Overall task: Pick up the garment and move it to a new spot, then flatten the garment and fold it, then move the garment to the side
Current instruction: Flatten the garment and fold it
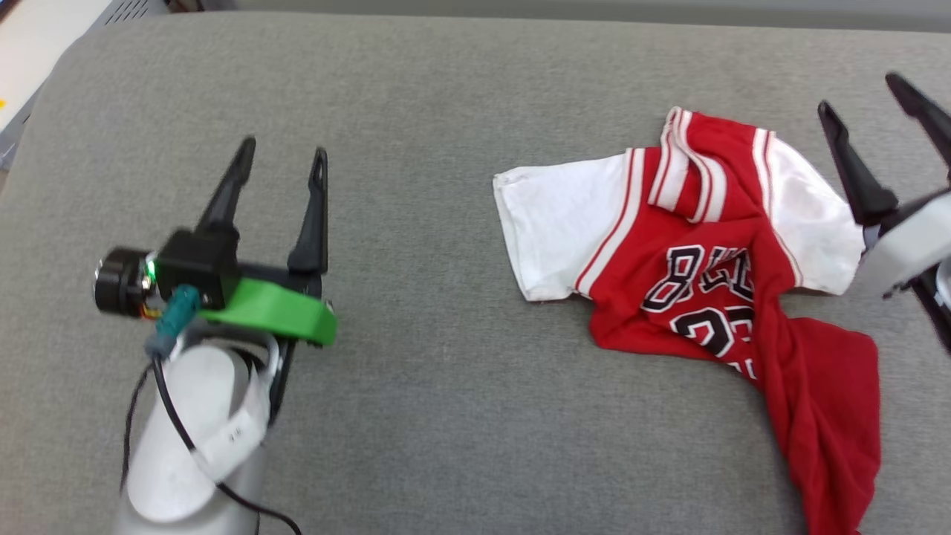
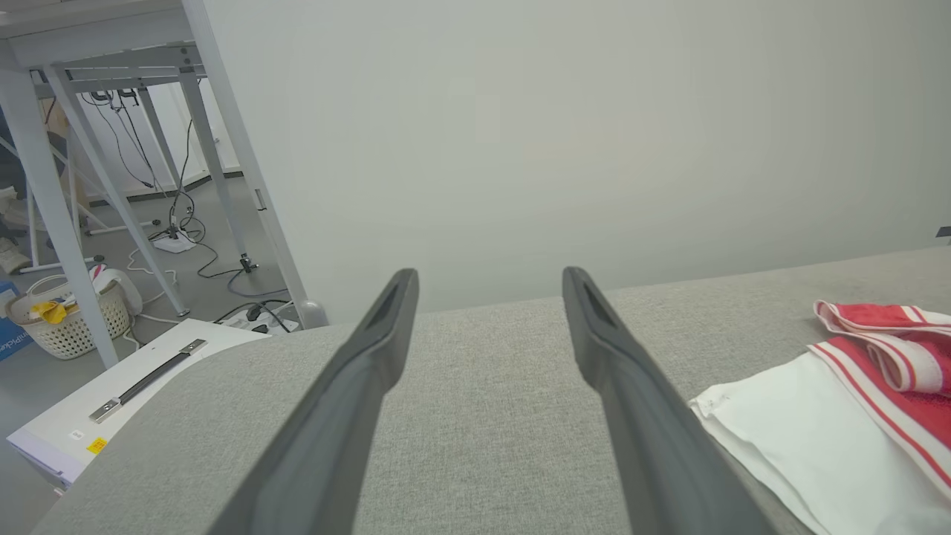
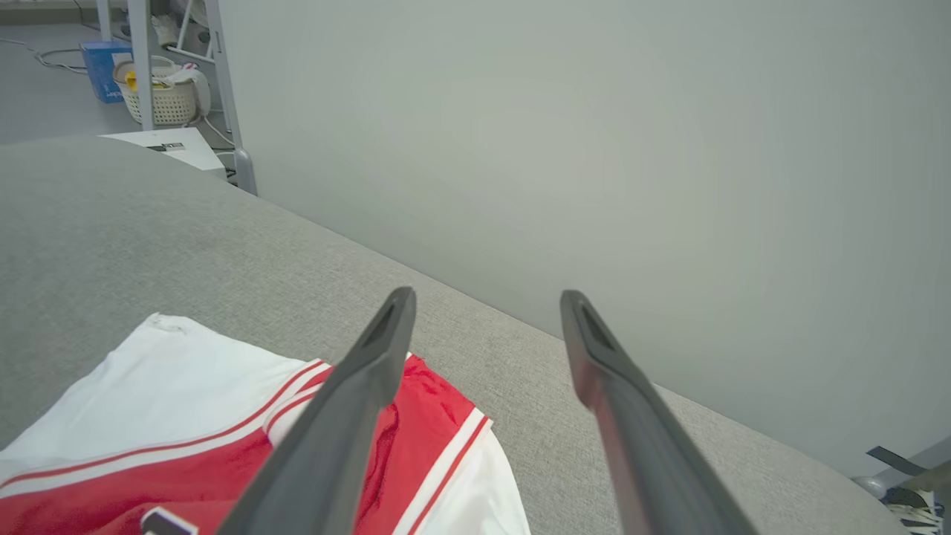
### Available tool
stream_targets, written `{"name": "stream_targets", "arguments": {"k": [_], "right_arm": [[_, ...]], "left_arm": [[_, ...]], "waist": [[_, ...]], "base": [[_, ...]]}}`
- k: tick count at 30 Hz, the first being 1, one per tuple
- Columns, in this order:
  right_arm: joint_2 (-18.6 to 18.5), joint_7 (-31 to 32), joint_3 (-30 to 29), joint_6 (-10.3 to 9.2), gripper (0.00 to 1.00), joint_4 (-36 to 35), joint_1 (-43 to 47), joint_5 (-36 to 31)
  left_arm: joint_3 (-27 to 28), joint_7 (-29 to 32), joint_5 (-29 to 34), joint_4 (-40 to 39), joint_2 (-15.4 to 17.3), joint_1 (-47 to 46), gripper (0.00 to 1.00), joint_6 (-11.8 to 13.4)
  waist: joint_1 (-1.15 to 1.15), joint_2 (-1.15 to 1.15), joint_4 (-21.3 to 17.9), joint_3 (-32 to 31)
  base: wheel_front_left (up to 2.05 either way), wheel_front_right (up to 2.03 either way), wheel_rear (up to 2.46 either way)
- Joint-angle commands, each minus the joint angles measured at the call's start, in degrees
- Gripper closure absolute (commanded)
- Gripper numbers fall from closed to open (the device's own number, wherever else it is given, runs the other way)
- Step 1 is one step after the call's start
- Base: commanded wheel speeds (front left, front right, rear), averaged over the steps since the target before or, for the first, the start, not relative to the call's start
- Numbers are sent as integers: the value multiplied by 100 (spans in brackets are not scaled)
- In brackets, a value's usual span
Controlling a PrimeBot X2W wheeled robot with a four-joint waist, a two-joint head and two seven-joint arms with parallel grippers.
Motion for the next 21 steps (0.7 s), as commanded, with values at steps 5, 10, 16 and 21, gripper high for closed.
{"name": "stream_targets", "arguments": {"k": [5, 10, 16, 21], "right_arm": [[1119, -240, -1225, -4, 0, -960, 1452, -986], [1576, -314, -1561, -4, 0, -1301, 2030, -1209], [1838, -287, -1719, -4, 0, -1484, 2443, -1338], [1875, -240, -1693, -4, 0, -1538, 2474, -1405]], "left_arm": [[-579, 926, -465, 295, 472, -1276, 0, -180], [-1279, 1558, -977, 528, 788, -2073, 0, -191], [-2401, 2658, -1995, 1009, 1091, -3081, 0, -193], [-3331, 3961, -2843, 1397, 1242, -3864, 0, -194]], "waist": [[0, 22, -514, -203], [0, 22, -686, -128], [0, 22, -846, 44], [0, 22, -1010, 261]], "base": [[0, 0, 0], [0, 0, 0], [0, 0, 0], [0, 0, 0]]}}
